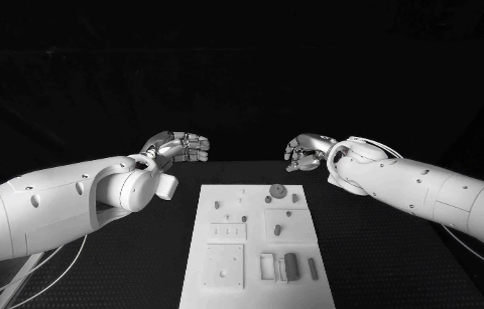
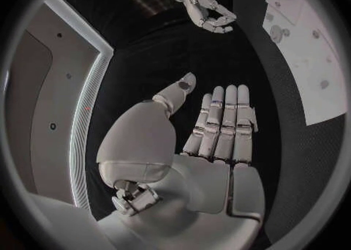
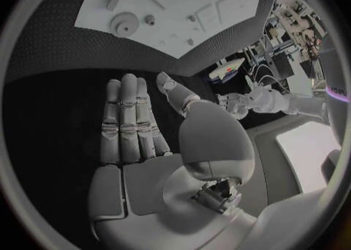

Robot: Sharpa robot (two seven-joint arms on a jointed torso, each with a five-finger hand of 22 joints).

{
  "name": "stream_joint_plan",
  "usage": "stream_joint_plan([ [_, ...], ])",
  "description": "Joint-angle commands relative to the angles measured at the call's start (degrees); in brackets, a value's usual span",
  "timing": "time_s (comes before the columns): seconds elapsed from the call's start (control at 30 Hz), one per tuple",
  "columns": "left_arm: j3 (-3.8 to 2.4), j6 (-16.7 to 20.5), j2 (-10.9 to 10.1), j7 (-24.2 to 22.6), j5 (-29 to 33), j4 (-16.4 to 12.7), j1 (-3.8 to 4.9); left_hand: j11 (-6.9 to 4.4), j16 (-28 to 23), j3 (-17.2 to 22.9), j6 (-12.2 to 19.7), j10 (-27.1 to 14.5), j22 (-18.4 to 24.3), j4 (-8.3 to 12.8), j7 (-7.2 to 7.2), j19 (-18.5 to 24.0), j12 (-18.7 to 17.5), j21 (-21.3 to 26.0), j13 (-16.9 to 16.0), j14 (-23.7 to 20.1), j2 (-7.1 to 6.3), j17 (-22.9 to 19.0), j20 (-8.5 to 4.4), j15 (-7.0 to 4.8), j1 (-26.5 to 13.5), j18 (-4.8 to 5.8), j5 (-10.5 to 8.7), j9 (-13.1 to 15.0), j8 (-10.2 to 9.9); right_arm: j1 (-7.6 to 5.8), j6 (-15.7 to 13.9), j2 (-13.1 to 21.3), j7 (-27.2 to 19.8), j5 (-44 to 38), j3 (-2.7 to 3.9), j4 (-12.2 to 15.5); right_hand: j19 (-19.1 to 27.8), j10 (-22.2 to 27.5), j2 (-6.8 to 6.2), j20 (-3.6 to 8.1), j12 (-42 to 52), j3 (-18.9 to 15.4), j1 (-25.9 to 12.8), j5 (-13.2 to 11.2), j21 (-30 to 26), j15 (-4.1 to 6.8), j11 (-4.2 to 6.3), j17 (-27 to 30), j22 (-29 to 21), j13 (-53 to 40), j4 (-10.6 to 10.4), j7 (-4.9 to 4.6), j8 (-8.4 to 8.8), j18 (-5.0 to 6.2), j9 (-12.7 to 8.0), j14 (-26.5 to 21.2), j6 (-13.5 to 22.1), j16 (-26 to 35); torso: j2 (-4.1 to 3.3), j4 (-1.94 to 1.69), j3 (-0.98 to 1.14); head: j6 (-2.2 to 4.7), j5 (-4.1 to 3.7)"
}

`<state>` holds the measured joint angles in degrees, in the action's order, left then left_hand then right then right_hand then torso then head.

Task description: Assemble the parts on the task board

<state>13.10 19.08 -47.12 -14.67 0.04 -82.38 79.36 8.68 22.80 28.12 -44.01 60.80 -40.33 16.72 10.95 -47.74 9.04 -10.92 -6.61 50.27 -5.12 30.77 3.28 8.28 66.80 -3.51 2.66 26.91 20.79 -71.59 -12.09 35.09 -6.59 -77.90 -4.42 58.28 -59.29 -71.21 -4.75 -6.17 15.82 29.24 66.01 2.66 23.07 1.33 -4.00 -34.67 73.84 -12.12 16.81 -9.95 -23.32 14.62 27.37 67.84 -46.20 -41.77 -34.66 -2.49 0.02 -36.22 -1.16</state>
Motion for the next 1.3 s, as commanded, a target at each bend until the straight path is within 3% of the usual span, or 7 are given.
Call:
stream_joint_plan([
  [0.03,-0.27,-1.84,-0.25,-0.86,-2.86,-1.04,0.58,0.28,-0.44,0.11,-0.32,0.15,0.10,-0.11,0.27,-0.31,-0.31,0.45,0.09,0.42,-0.19,0.05,-0.10,0.13,-0.01,0.39,0.26,-0.12,-0.44,0.83,-0.07,-0.49,0.90,-9.61,-0.01,-0.17,-2.36,-2.13,-0.88,1.10,1.17,-0.77,-0.12,0.14,1.47,1.12,0.69,-2.27,0.94,-1.87,0.05,0.45,0.63,0.38,-0.24,1.58,-0.44,-2.81,-2.18,-1.56,0.15,0.85,-1.25],
  [0.23,-0.43,-1.81,-0.85,-0.83,-3.02,-2.35,1.40,0.35,-0.67,-0.02,-0.35,0.12,0.21,-0.11,0.28,-0.23,-0.58,0.64,0.16,0.31,-0.24,0.04,-0.14,0.19,-0.22,0.53,0.26,-0.26,-0.59,1.92,0.69,-1.25,2.05,-13.08,-0.01,0.13,-7.34,-7.20,-1.92,3.26,6.41,-2.51,-0.20,0.18,5.90,2.74,2.52,-8.44,2.81,-8.08,-0.06,2.12,1.57,0.38,-0.47,5.25,-0.95,-11.72,-3.61,-2.89,0.29,0.89,-1.95],
  [0.33,-0.43,-1.84,-0.97,-0.80,-3.02,-2.69,1.41,0.37,-0.80,-0.06,-0.37,0.12,0.26,-0.12,0.27,-0.18,-0.72,0.74,0.20,0.23,-0.24,0.03,-0.15,0.22,-0.29,0.60,0.26,-0.32,-0.66,2.48,1.35,-1.23,2.51,-13.87,-0.01,0.94,-10.62,-8.96,-2.22,5.30,12.47,-3.82,-0.22,0.16,10.50,4.38,3.51,-14.05,2.85,-14.50,-0.05,2.85,2.11,0.38,-0.58,6.26,-1.33,-19.64,-4.13,-3.31,0.33,0.67,-2.07],
  [0.4,-0.43,-1.93,-1.05,-0.77,-3.02,-2.87,1.41,0.38,-0.86,-0.08,-0.38,0.12,0.29,-0.11,0.26,-0.15,-0.78,0.79,0.22,0.20,-0.25,0.03,-0.16,0.24,-0.32,0.64,0.26,-0.35,-0.69,2.65,1.66,-1.25,2.68,-14.24,-0.01,1.42,-11.23,-7.96,-2.30,6.15,16.46,-4.24,-0.36,0.40,13.14,4.39,3.87,-16.95,2.89,-19.15,-0.06,3.02,2.65,0.38,-0.72,5.71,-1.30,-23.59,-4.53,-3.57,0.39,0.82,-2.29],
  [0.63,-0.37,-2.12,-0.30,-0.66,-3.02,-2.04,1.38,0.43,-1.12,-0.15,-0.39,0.15,0.40,-0.13,0.25,-0.04,-1.05,1.01,0.29,0.05,-0.22,0.01,-0.17,0.33,-0.42,0.78,0.26,-0.49,-0.84,2.95,2.14,-1.29,2.91,-14.76,-0.01,2.04,-8.49,-0.65,-2.20,7.05,25.77,-2.81,-1.32,0.16,20.55,4.21,3.32,-20.97,2.68,-33.80,-0.12,2.58,4.56,0.38,-1.13,2.92,-1.45,-29.25,-5.74,-3.87,0.45,1.09,-2.86],
  [0.97,-0.32,-2.31,-0.47,-0.56,-3.02,-2.21,1.38,0.48,-1.36,-0.20,-0.36,0.16,0.50,-0.11,0.28,0.02,-1.32,1.20,0.36,-0.05,-0.12,0.02,-0.19,0.38,-0.49,0.89,0.26,-0.64,-1.01,3.25,2.79,-1.38,3.37,-15.83,-0.01,1.61,-8.35,-0.83,-2.23,7.24,26.74,-2.39,-1.59,0.15,22.27,4.25,3.34,-21.39,2.72,-35.99,-0.08,2.63,4.88,0.38,-1.12,3.26,-1.63,-30.37,-6.88,-3.89,0.67,1.85,-2.89],
  [1.3,-0.33,-2.49,-0.61,-0.49,-3.01,-2.59,1.39,0.49,-1.43,-0.22,-0.38,0.17,0.53,-0.13,0.28,0.03,-1.41,1.26,0.38,-0.07,-0.08,0.03,-0.18,0.40,-0.51,0.92,0.26,-0.68,-1.05,4.00,3.74,-1.65,3.70,-16.51,-0.01,0.25,-7.94,-0.94,-1.88,7.77,27.57,-1.64,-1.75,0.14,25.16,4.33,3.43,-22.13,2.61,-39.15,-0.09,2.74,5.28,0.38,-1.04,3.41,-2.24,-32.38,-7.73,-4.33,0.82,1.69,-3.25],
])
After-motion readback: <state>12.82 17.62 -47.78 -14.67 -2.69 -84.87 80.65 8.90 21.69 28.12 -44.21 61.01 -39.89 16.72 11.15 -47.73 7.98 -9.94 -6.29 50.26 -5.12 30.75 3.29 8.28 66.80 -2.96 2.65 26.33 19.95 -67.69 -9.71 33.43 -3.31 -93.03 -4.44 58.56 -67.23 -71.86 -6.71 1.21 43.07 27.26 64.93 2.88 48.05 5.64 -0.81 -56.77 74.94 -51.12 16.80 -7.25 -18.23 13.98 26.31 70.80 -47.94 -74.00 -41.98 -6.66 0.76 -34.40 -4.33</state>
